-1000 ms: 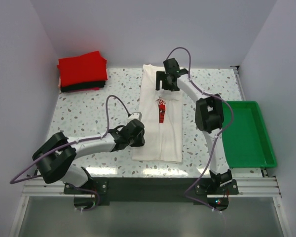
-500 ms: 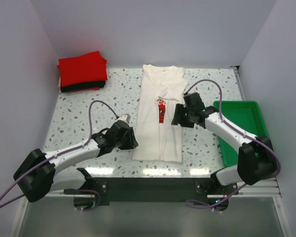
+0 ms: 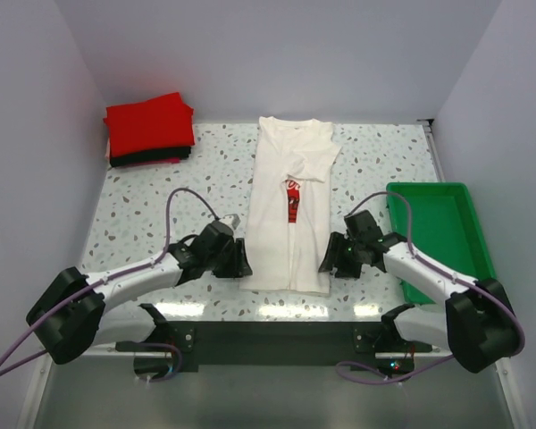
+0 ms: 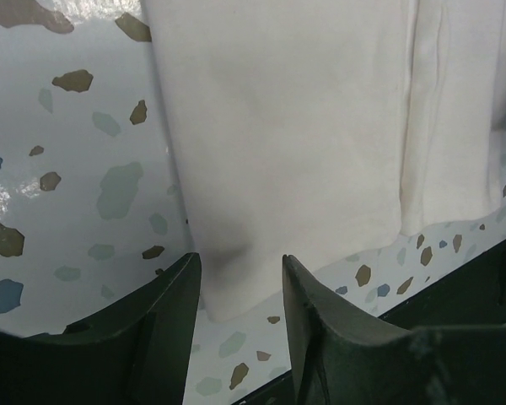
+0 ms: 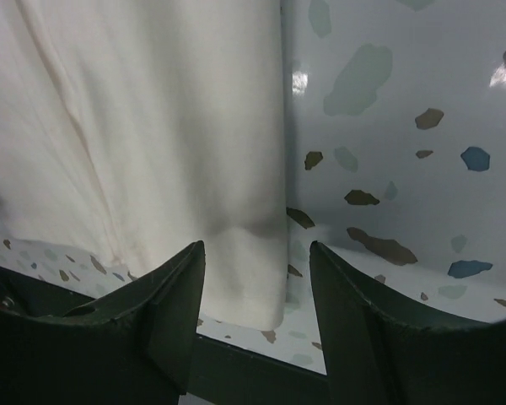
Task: Fold and stack the t-shirts
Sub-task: Fold the tshirt
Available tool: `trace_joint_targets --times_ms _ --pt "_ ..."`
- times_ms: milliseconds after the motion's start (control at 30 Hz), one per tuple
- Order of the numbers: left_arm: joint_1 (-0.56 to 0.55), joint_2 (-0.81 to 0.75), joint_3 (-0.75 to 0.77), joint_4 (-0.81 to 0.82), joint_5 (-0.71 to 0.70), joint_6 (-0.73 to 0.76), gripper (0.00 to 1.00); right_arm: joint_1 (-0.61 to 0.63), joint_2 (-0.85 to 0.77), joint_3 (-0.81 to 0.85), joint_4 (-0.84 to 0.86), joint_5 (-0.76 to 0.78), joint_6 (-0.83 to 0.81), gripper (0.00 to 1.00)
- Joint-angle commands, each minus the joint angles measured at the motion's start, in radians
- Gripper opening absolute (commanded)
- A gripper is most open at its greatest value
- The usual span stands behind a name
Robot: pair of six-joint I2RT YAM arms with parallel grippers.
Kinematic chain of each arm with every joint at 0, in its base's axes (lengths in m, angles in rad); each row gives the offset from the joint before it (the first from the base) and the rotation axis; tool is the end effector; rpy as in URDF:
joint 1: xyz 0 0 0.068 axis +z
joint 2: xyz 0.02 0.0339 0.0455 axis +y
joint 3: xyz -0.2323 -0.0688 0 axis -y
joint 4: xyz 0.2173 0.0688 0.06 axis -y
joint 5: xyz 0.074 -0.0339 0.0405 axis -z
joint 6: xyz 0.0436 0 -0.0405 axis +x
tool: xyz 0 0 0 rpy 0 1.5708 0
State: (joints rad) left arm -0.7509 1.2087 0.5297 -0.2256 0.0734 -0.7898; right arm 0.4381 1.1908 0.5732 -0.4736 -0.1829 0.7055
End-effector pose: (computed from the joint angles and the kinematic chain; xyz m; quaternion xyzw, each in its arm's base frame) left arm 0.1565 -0.1505 0.1486 -0.0064 0.9445 -0.2524 0.2104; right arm 0.1774 0.0919 0.1486 0.1075 0.9616 0.2026 0.1509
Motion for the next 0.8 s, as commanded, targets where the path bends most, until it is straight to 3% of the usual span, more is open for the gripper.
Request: trace_joint_targets --times_ms 0,633,767 --pt "0.008 0.008 -0.013 0.014 0.028 0.015 0.49 0.002 -0.008 -0.042 0.036 -0.07 0.04 0.56" --pt "0.008 -0.034 -0.106 0.029 0.022 -0.052 0.5 0.002 -0.048 -0.159 -0.033 -0.154 0.029 0.51" --pt "0.007 -0.014 -0.134 0.063 0.048 -0.071 0.49 0.001 -0.037 -0.187 -0.01 -0.185 0.048 0.46"
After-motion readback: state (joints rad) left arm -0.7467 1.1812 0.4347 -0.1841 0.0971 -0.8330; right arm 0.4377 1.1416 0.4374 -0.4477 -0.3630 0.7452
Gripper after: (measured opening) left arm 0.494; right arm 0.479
